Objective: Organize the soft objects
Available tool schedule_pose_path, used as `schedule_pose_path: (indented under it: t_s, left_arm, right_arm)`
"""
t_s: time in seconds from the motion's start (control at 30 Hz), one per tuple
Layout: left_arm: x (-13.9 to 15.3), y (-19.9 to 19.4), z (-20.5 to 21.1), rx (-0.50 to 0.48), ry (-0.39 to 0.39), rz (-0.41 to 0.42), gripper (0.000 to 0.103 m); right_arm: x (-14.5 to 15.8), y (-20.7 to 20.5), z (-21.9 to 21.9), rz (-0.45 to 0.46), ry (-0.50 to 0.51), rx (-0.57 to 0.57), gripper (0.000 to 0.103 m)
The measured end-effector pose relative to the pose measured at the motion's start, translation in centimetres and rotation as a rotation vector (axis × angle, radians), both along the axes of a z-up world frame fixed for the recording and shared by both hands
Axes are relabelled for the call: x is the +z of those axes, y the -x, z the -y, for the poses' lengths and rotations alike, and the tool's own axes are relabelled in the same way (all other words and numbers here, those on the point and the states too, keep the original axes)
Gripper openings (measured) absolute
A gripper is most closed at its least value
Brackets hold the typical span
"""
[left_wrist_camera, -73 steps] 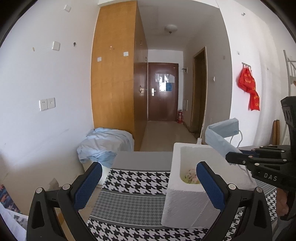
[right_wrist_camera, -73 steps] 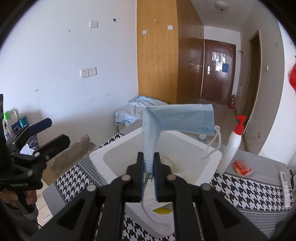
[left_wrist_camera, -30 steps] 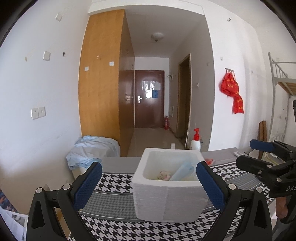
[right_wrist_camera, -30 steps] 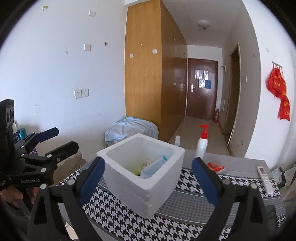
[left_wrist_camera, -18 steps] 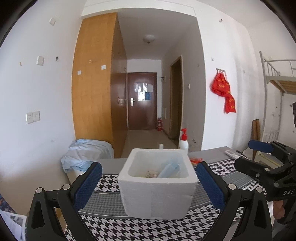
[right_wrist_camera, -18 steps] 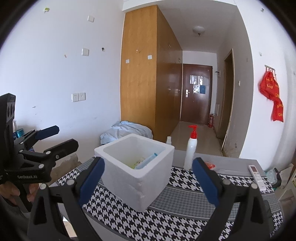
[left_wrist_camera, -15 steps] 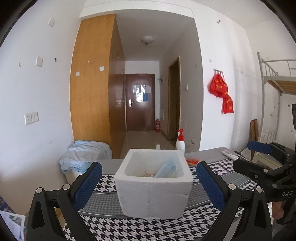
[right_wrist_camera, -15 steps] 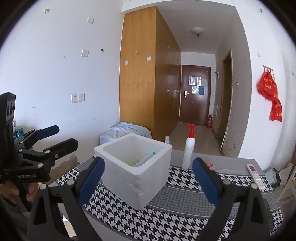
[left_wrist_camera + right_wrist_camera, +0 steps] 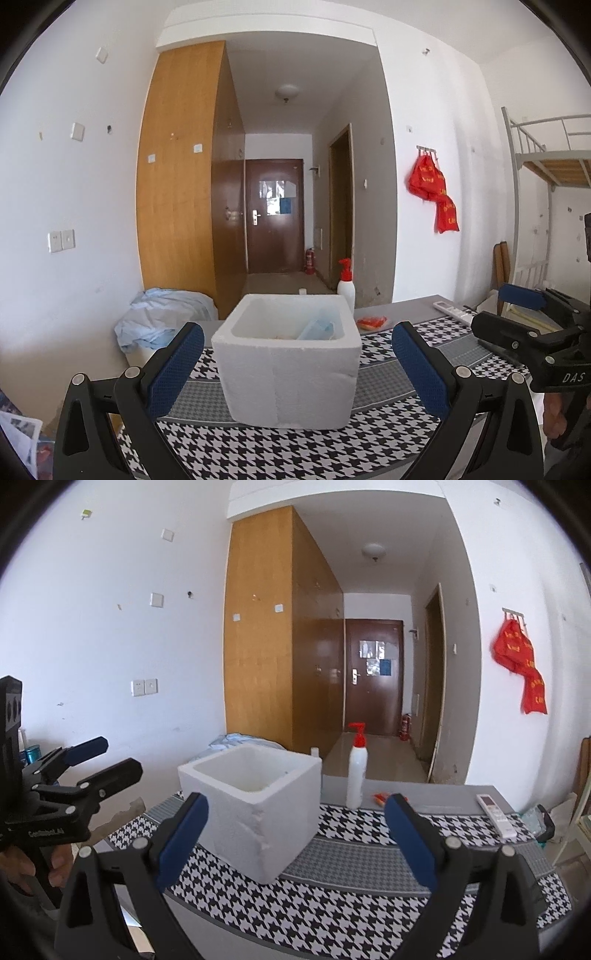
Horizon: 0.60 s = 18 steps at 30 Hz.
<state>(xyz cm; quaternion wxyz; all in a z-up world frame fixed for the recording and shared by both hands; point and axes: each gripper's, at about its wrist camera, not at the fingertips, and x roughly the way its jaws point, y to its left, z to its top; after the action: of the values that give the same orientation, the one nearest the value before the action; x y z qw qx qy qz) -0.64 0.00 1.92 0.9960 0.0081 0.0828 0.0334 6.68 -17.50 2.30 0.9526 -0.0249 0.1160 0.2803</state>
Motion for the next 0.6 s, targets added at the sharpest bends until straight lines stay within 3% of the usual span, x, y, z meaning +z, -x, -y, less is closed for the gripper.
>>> schedule_pose_path:
  t_s: [0.6]
  left_arm:
    - [-2.8, 0.4, 0.4, 0.042, 0.023, -0.002, 0.102]
  right_arm:
    - [-3.3, 0.9, 1.4, -0.034, -0.013, -0.069, 0.098]
